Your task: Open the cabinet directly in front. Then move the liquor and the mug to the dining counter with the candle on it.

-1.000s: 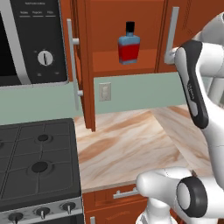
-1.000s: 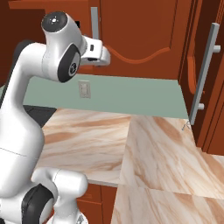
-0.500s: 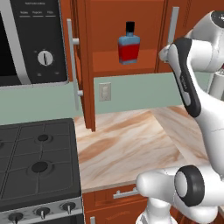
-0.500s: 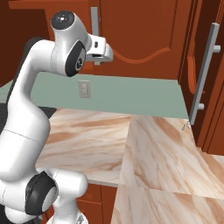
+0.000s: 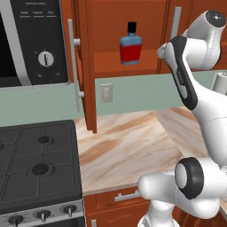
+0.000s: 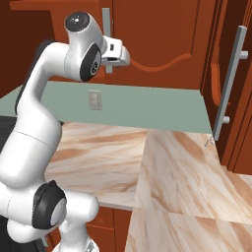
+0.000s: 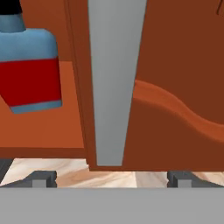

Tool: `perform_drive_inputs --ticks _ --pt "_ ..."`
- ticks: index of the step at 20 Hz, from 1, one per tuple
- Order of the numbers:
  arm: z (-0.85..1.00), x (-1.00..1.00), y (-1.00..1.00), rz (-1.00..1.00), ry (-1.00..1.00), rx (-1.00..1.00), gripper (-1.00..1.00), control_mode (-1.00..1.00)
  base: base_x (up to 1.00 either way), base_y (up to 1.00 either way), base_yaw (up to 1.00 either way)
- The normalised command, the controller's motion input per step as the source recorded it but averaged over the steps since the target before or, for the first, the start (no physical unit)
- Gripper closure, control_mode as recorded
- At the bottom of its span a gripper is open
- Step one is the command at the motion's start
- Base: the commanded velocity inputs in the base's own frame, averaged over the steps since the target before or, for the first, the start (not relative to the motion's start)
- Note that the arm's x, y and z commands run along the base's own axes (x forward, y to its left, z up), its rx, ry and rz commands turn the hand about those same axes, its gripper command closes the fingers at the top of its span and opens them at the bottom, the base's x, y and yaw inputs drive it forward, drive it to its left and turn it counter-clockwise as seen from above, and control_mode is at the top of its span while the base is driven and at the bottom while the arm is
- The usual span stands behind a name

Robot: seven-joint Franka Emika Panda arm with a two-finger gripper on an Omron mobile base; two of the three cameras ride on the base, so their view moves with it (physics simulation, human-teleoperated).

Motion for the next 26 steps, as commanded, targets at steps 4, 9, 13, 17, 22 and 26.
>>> perform_drive_inputs --ticks 4,9,13,17,22,26 --pt "-0.03 0.22 -0.08 0.00 -0.03 0.02 -1.00 -1.00 0.00 0.00 0.00" --pt "-0.07 0.16 -0.05 0.00 -0.01 0.03 -1.00 -1.00 0.00 0.00 0.00" --pt "-0.05 0.00 -0.05 0.00 -0.02 0.03 -1.00 -1.00 0.00 0.00 0.00" --pt "-0.04 0.01 -0.06 0.00 -0.02 0.05 -1.00 -1.00 0.00 0.00 0.00" --pt "-0.12 0.03 -0.05 0.00 -0.05 0.04 -1.00 -1.00 0.00 0.00 0.00" --pt "-0.29 0.17 0.00 0.00 -0.01 0.00 1.00 -1.00 0.00 0.00 0.00"
